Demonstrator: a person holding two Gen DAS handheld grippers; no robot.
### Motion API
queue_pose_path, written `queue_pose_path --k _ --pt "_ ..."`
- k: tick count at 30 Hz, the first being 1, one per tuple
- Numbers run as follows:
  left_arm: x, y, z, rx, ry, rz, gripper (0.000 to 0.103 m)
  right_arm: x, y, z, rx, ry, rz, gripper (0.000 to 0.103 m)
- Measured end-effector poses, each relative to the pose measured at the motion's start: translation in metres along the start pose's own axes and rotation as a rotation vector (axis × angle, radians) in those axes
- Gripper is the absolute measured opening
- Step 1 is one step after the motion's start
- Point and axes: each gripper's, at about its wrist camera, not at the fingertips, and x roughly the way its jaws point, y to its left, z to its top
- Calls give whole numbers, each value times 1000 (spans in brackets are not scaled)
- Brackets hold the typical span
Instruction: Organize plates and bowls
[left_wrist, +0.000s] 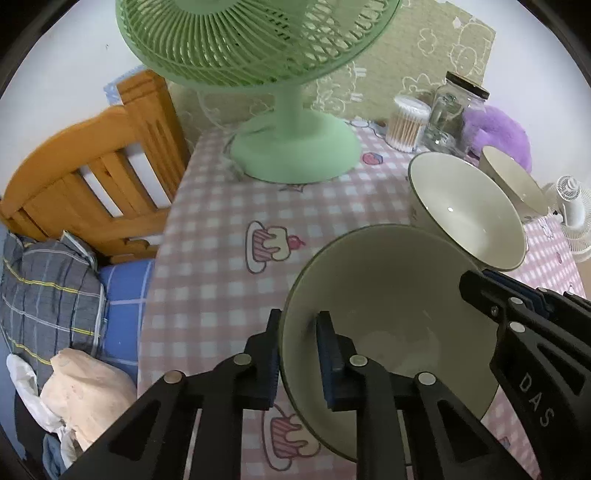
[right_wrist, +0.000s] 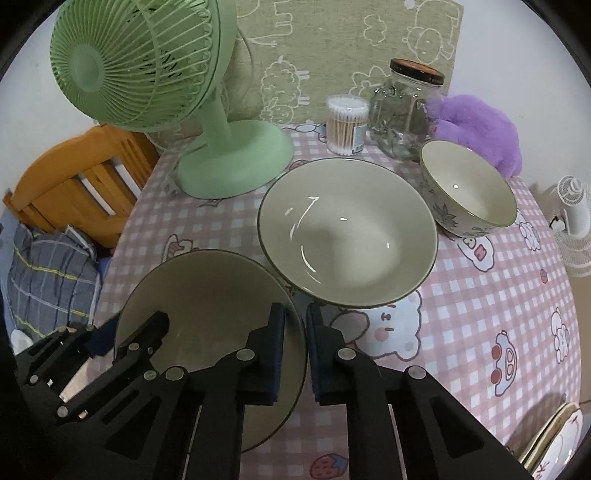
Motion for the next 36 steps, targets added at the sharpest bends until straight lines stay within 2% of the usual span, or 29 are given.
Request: queue_pose_path --k 6,10,20,26,36 --pt "-4 -6 -3 40 -7 28 14 -4 6 -4 -30 -4 -42 15" --pt "-11 -6 -7 38 -10 39 14 -10 6 -8 -36 5 -36 14" --pt "-40 -16 -29 24 -1 26 14 -42 1 -27 -63 15 -50 14" --pt "-59 -35 -53 9 6 30 14 -66 -12 -49 -99 7 -56 14" --pt "-91 -81 -89 -22 21 51 15 -103 -56 -87 -120 19 -21 14"
